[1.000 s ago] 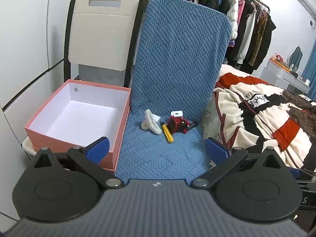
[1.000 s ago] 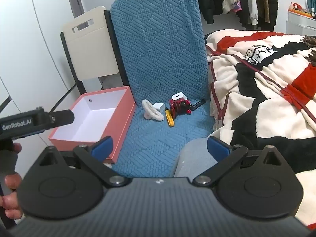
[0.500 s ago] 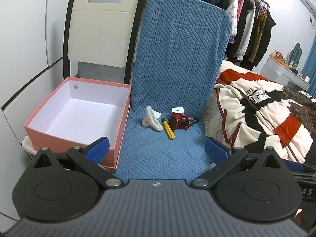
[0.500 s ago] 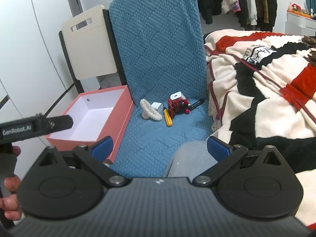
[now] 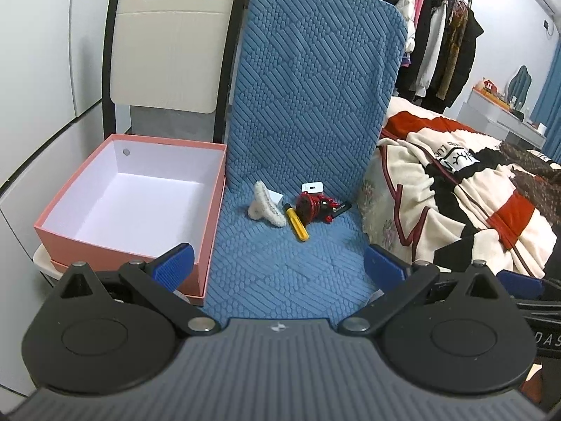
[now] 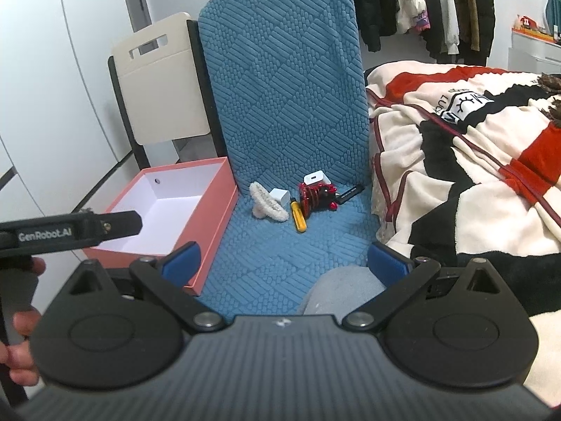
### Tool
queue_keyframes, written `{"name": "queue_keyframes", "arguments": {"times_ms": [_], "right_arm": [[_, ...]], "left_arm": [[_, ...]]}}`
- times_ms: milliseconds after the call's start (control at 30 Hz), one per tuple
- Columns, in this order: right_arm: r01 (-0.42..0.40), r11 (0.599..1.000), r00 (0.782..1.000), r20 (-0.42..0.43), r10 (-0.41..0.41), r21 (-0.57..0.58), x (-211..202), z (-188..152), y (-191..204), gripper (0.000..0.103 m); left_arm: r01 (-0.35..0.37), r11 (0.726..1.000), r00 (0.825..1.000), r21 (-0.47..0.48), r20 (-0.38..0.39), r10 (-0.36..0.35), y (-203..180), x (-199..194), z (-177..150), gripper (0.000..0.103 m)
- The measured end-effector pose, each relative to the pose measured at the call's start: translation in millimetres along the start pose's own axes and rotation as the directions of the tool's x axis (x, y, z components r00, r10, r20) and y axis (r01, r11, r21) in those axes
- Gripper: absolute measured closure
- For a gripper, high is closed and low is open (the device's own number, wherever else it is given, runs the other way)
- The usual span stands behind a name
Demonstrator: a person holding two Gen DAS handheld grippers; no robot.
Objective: Organize rigid objects
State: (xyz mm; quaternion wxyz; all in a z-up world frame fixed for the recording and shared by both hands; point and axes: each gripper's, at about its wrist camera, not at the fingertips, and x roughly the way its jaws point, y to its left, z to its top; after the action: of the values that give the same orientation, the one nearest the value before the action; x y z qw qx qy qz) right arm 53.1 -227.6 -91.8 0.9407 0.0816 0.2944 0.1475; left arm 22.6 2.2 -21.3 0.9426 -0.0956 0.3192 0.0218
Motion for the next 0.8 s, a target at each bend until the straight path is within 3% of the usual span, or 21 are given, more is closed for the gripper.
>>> {"name": "queue_keyframes", "arguments": {"times_ms": [800], "right_arm": [[0.009, 1.0, 0.999, -0.032, -0.01, -0.019, 2.2, -3.5, 6.1, 0.0]], "left_arm": [[0.02, 1.0, 0.999, 0.004, -0.025, -0.02, 1.6, 3.2, -5.6, 0.0]]}}
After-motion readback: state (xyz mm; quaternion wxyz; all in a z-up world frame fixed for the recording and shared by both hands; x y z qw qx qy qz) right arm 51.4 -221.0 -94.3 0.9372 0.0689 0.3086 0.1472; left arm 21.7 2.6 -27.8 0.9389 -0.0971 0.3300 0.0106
